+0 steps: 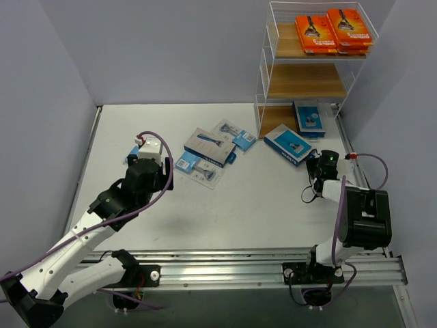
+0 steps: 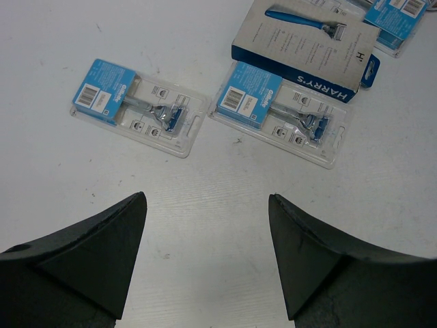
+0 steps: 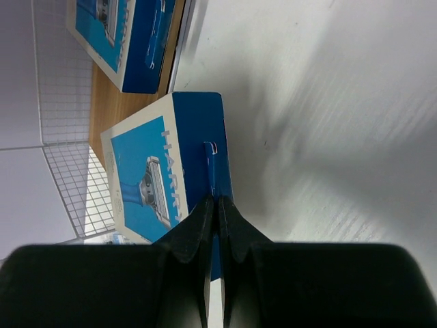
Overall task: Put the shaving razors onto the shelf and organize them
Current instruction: Place the shaving razor onto shelf
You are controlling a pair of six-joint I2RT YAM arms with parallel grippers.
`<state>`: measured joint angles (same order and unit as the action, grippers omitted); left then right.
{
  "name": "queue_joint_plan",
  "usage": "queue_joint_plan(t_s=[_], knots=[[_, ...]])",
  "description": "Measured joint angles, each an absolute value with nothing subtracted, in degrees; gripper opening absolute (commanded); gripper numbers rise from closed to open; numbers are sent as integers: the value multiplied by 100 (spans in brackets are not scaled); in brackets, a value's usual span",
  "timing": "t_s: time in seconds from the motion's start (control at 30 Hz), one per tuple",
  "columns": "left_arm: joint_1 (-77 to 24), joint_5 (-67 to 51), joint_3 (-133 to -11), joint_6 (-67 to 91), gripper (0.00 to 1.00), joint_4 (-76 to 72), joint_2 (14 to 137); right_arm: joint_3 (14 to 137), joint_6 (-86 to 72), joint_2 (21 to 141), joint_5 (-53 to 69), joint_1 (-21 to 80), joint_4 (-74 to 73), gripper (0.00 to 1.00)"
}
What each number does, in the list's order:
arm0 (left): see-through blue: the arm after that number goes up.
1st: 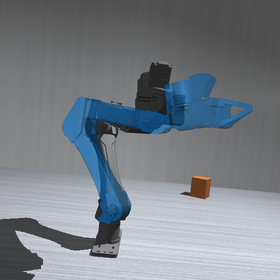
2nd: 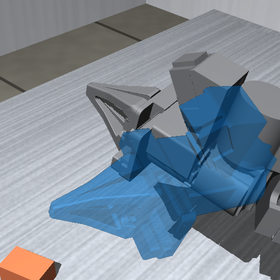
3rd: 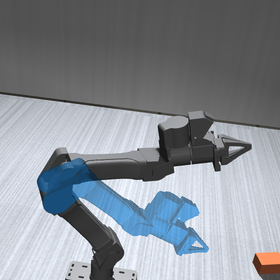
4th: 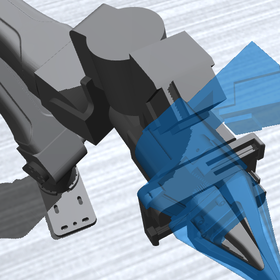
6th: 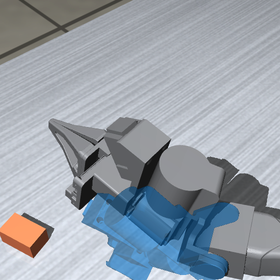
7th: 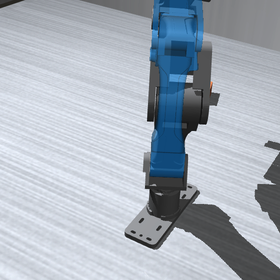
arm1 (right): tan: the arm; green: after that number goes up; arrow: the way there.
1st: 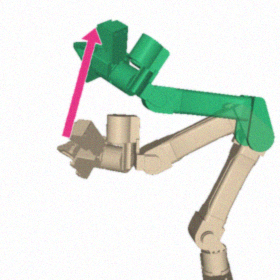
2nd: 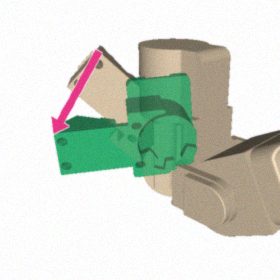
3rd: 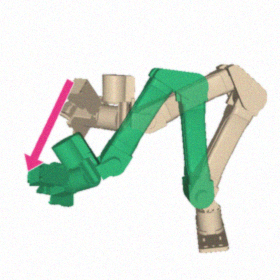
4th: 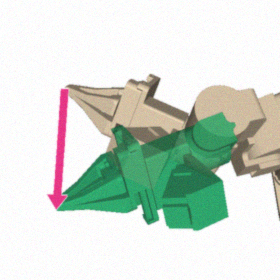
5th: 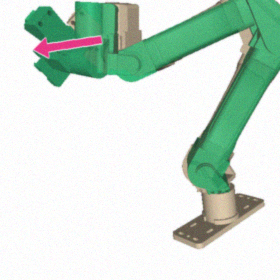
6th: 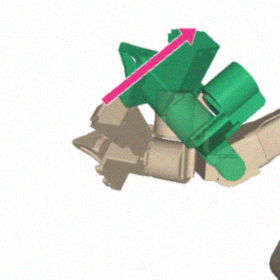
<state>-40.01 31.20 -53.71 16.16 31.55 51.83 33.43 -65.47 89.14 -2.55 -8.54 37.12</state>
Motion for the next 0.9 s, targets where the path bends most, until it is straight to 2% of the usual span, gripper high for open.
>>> queue_joint_plan(t_s=[0.33,0.63,0.9], knots=[[-4001,3118,-5371,1616,81,3155,5183,3135,-7032,8440,-985,-486,3913,0],[-4001,3092,-5371,1616,81,3153,5183,3155,-7408,8519,-2005,478,4150,0],[-4010,3055,-5371,1616,81,3155,5183,3251,-7797,8790,-2744,867,4198,0]])
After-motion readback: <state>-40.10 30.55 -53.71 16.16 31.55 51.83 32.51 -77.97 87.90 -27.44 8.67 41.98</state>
